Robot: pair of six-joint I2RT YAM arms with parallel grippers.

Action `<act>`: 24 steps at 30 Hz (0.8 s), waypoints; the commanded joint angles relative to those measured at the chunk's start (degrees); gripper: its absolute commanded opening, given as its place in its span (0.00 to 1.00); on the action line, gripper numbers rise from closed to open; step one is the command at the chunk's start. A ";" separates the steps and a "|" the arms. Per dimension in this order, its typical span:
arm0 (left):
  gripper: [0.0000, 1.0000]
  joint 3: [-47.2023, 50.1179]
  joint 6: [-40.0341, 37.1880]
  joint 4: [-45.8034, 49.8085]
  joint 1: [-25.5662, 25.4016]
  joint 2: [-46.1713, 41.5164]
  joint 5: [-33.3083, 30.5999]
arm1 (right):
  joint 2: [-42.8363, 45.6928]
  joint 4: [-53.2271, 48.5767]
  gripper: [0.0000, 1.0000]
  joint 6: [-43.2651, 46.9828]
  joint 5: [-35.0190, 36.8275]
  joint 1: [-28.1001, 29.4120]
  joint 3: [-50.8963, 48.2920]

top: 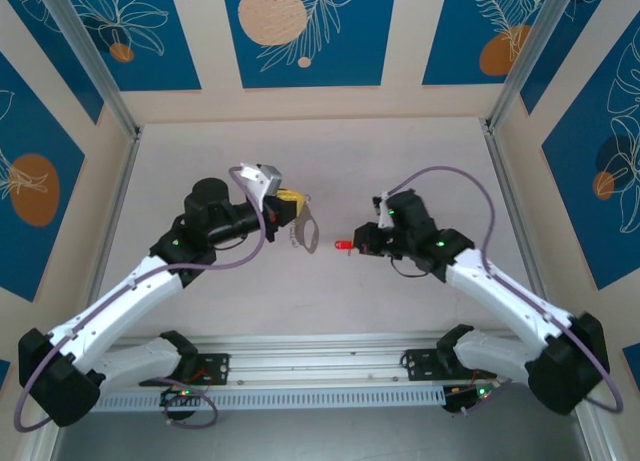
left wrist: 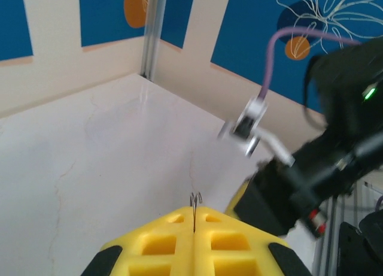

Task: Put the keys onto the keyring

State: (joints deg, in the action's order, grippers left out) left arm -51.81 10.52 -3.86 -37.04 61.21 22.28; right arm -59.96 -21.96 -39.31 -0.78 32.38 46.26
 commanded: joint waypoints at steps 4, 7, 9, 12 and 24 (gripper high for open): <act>0.00 -4.26 -0.43 -5.46 -0.62 3.52 6.11 | 5.88 3.75 0.00 8.14 -13.19 -6.54 1.88; 0.00 -5.59 -0.09 -5.48 -0.67 4.78 7.82 | 7.00 5.14 0.00 9.46 -17.03 -7.66 2.38; 0.00 -6.01 -0.07 -5.96 -0.67 5.18 9.24 | 7.59 6.32 0.00 10.20 -19.49 -8.20 2.18; 0.00 -6.02 -0.65 -6.42 -0.67 5.06 10.42 | 8.78 8.44 0.00 10.13 -21.84 -9.31 1.30; 0.00 -7.82 -4.61 -8.94 -0.66 7.14 16.68 | 11.10 14.37 0.00 9.43 -30.76 -13.97 4.51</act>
State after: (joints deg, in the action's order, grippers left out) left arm -57.01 7.38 -8.43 -37.06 67.70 34.74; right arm -49.87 -11.20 -30.76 -26.76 18.65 47.97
